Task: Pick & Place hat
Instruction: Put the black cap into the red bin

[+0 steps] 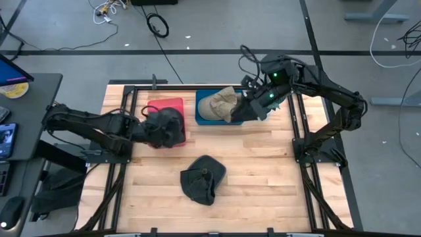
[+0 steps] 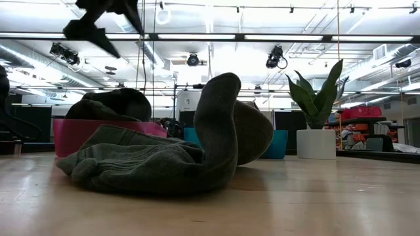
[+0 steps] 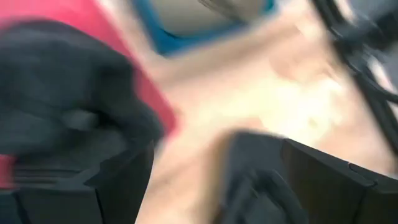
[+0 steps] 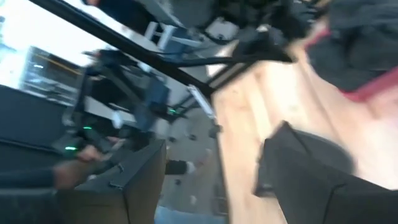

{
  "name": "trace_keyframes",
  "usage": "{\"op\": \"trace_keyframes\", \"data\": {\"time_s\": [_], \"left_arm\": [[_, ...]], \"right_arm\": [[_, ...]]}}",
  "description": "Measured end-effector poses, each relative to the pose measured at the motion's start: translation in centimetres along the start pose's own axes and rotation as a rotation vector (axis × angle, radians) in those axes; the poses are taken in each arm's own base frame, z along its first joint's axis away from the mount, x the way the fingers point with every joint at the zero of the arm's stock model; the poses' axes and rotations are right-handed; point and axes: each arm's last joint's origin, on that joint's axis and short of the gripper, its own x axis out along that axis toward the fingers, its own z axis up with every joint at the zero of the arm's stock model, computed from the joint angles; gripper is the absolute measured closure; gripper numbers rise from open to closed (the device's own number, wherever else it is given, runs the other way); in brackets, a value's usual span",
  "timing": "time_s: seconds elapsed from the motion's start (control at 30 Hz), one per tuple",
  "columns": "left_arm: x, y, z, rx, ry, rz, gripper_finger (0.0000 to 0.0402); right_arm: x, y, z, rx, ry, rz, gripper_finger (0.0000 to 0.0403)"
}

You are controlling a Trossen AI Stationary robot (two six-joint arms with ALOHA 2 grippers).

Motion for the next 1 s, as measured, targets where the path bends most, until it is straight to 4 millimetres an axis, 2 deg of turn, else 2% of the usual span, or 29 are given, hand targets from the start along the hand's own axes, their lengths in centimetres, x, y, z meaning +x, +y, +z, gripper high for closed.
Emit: {"op": "trace_keyframes", "data": {"time_s": [0.17,0.3,0.4,0.57,0.73,1.0], "left_arm": [[0.2,-1.9,-1.1,0.023,0.135,-0.163,0.0061],[0.2,-2.8,-2.9,0.019,0.265,-0.211,0.0070],[0.3,-3.6,-4.4,-0.051,0.357,-0.219,0.0070],[0.6,-4.5,-6.7,-0.232,0.423,-0.180,0.0064],[2.0,-5.2,-9.1,-0.431,0.451,-0.069,0.0060],[5.4,-6.6,-13.2,-0.561,0.505,0.034,0.0059]], "right_arm": [[0.4,-0.1,-0.9,-0.031,0.026,-0.101,0.0130],[0.7,-0.2,-1.8,-0.063,0.052,-0.214,0.0130],[0.8,-0.3,-2.4,-0.089,0.051,-0.317,0.0130],[1.0,-0.2,-2.7,-0.136,0.008,-0.436,0.0130],[1.2,-0.1,-2.9,-0.180,0.005,-0.462,0.0130],[3.7,-2.3,-4.3,-0.181,0.106,-0.505,0.0130]]}}
